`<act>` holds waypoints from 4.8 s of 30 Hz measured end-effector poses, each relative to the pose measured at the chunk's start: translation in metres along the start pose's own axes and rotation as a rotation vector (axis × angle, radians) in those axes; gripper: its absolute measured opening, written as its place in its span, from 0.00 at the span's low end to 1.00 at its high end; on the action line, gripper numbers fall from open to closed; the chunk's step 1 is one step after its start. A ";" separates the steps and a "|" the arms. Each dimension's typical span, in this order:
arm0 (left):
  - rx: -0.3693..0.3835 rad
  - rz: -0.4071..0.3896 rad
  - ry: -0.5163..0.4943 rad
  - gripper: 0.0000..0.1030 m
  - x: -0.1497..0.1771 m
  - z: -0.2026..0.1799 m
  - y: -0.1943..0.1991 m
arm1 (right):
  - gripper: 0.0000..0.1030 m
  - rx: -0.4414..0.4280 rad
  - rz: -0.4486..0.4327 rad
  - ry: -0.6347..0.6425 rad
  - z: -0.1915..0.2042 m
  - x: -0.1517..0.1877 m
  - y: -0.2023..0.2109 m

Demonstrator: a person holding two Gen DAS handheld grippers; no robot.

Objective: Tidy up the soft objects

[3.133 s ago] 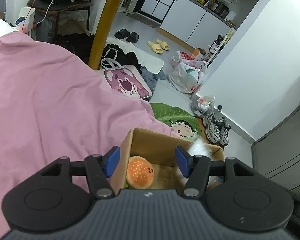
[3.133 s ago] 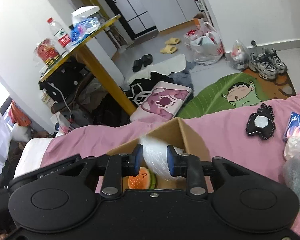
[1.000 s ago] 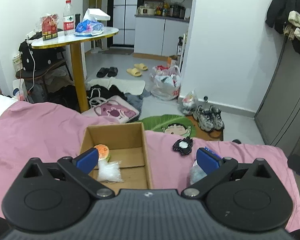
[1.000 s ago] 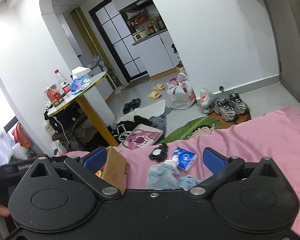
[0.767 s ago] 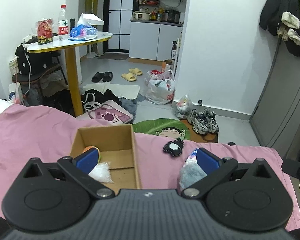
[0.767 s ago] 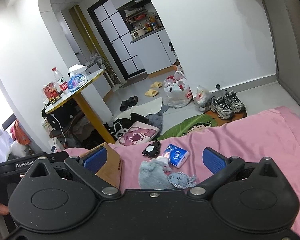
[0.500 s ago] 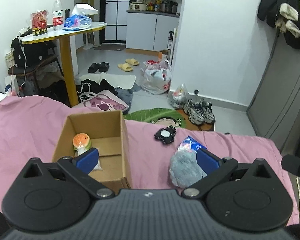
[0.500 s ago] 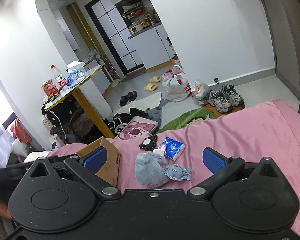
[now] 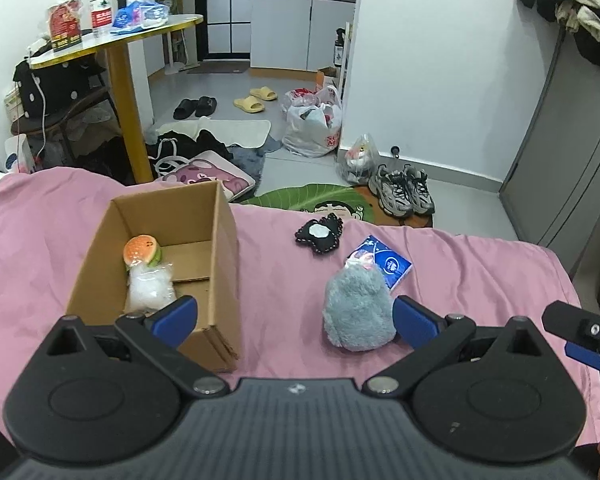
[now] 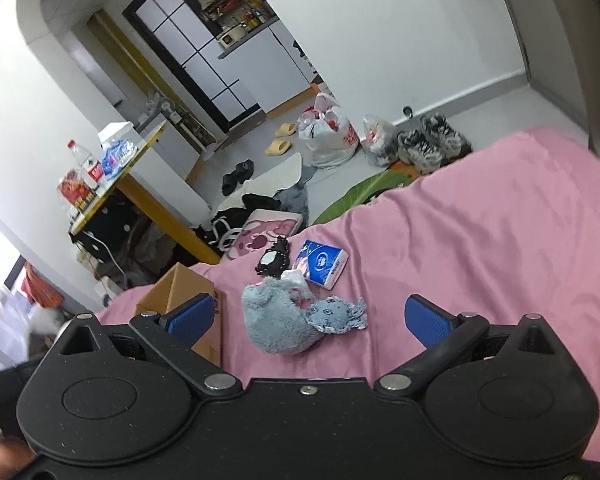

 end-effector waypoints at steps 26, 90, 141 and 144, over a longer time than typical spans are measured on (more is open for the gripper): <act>0.043 0.017 -0.026 0.85 -0.029 -0.032 -0.075 | 0.64 -0.069 0.200 -0.178 -0.030 0.009 -0.086; 0.151 0.212 0.117 0.39 0.027 0.008 -0.101 | 0.23 -0.119 0.288 -0.377 0.005 0.056 -0.120; 0.282 -0.079 0.199 0.39 -0.041 0.110 0.036 | 0.23 -0.209 0.065 -0.137 0.166 0.029 -0.052; 0.285 -0.084 0.203 0.39 -0.041 0.115 0.036 | 0.23 -0.214 0.067 -0.123 0.173 0.031 -0.055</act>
Point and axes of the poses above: each gripper's, at about its wrist camera, not at the fingertips, and y roughly against the way its jaws point, z to its left, x to its underside, the point moved 8 cm from there along -y, roughly the way its jaws point, and after that the axes turned 2 degrees about z, right-handed, at the moved point
